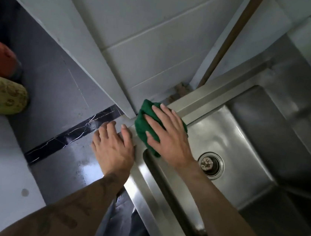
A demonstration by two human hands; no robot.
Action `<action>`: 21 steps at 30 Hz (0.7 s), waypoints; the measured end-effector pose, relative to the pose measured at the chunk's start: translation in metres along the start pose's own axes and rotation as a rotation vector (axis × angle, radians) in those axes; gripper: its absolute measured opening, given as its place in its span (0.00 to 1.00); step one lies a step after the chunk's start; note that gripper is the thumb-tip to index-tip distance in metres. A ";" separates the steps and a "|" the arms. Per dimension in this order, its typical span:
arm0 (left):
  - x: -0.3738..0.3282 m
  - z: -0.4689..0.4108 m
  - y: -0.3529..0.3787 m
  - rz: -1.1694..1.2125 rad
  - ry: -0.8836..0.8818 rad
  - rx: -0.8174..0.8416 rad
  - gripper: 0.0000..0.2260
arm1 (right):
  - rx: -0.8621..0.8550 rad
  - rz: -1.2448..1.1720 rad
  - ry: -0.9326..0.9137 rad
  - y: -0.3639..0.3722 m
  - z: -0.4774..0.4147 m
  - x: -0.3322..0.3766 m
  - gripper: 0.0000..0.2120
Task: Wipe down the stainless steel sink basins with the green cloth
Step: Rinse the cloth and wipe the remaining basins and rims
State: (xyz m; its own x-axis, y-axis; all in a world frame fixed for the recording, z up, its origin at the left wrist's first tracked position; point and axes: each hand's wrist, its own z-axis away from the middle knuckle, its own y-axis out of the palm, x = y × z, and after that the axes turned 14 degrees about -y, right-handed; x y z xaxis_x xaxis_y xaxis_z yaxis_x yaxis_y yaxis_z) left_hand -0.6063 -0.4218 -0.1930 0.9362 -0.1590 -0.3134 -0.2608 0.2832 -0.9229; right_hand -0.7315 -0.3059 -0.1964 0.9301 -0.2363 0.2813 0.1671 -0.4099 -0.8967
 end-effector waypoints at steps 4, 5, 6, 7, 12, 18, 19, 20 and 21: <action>0.005 -0.005 0.005 -0.021 0.035 0.023 0.26 | -0.071 0.036 0.316 -0.026 -0.001 -0.084 0.23; 0.005 -0.005 0.006 -0.020 0.043 0.020 0.27 | -0.117 0.031 0.375 -0.028 -0.004 -0.091 0.22; 0.004 -0.005 0.006 -0.021 0.047 0.024 0.28 | -0.169 0.033 0.426 -0.027 -0.010 -0.089 0.21; 0.003 -0.005 0.004 -0.032 0.061 0.025 0.27 | -0.211 0.036 0.463 -0.024 -0.016 -0.079 0.21; 0.013 -0.009 0.004 -0.225 0.185 0.049 0.22 | -0.109 0.010 0.208 -0.023 -0.004 -0.060 0.20; 0.012 -0.009 0.008 -0.175 0.180 -0.020 0.20 | -0.240 0.032 0.615 -0.064 -0.020 -0.174 0.25; 0.013 -0.010 0.009 -0.193 0.186 -0.025 0.19 | -0.277 0.036 0.667 -0.064 -0.026 -0.176 0.25; 0.017 -0.012 0.010 -0.221 0.192 -0.020 0.18 | -0.294 0.037 0.687 -0.062 -0.029 -0.173 0.24; 0.017 -0.011 0.010 -0.246 0.203 -0.018 0.18 | -0.291 0.041 0.677 -0.058 -0.027 -0.167 0.23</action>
State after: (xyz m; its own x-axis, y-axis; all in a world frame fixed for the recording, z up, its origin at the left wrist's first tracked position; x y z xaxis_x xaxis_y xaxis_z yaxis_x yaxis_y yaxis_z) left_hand -0.5953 -0.4326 -0.2100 0.9060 -0.4069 -0.1168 -0.0380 0.1966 -0.9797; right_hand -0.9057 -0.2666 -0.1822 0.5123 -0.7098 0.4835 -0.0447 -0.5842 -0.8104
